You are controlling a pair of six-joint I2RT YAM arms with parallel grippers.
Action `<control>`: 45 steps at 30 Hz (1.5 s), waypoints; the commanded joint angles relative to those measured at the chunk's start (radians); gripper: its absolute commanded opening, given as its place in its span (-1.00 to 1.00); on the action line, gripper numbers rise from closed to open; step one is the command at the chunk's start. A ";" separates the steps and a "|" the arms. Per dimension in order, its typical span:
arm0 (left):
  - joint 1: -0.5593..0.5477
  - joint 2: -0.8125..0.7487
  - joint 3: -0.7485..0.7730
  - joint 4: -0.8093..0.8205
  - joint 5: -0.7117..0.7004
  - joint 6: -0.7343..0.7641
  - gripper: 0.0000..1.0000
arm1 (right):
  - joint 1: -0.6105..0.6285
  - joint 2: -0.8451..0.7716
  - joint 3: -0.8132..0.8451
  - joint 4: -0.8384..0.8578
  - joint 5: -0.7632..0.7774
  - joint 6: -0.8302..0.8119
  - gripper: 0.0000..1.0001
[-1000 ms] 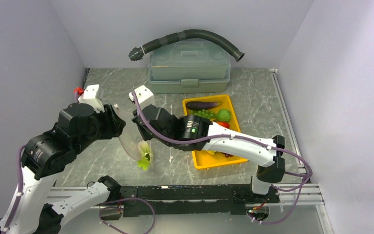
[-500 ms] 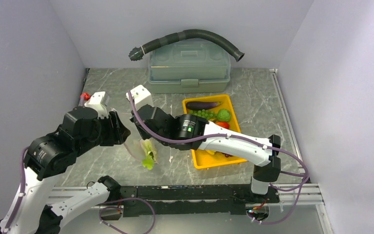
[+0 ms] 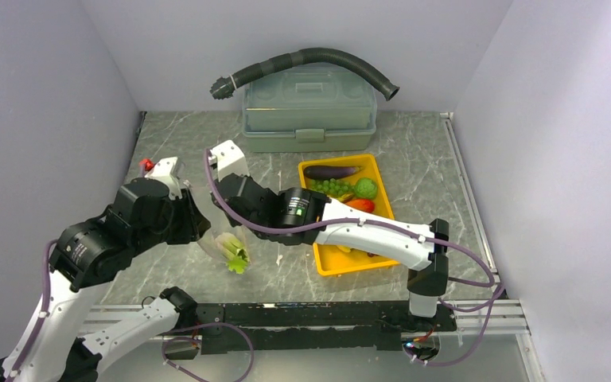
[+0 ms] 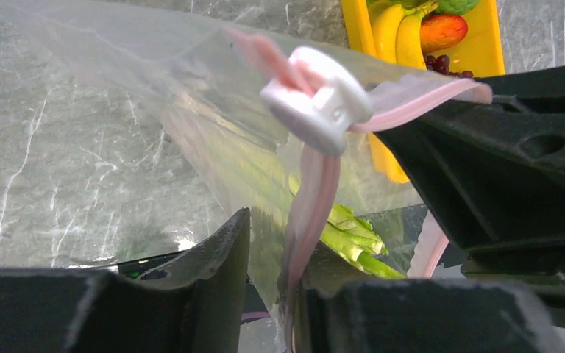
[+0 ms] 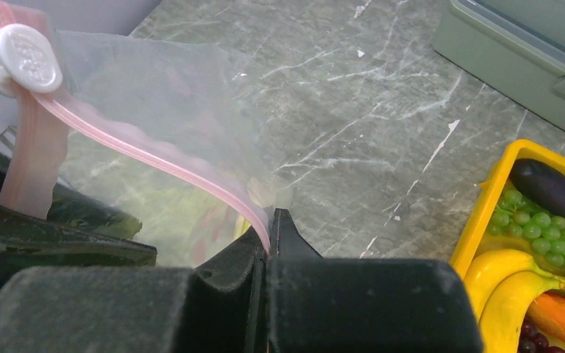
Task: Place the food in the zip-top bag and seal the zipper
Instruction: Adjust the zipper food storage bag at the center of the board.
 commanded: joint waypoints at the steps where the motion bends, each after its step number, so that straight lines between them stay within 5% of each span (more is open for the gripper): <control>1: 0.001 0.002 0.002 -0.010 -0.004 -0.018 -0.44 | -0.018 -0.013 0.058 0.067 0.043 0.025 -1.00; 13: 0.001 0.020 -0.009 0.000 -0.006 -0.014 -0.33 | -0.052 0.022 0.124 0.086 0.014 0.048 -1.00; 20: 0.001 0.031 0.014 0.017 -0.036 -0.001 -1.00 | -0.059 -0.021 0.038 0.112 -0.025 0.061 -1.00; 31: 0.001 0.057 0.139 0.045 0.037 0.065 -1.00 | -0.091 -0.196 -0.219 0.191 -0.213 0.054 -1.00; 41: 0.000 0.096 0.127 0.037 0.124 0.112 -1.00 | -0.091 -0.311 -0.347 0.187 -0.221 0.034 0.14; 45: 0.000 0.109 0.094 0.061 0.138 0.117 -1.00 | -0.091 -0.390 -0.401 0.197 -0.223 0.028 0.29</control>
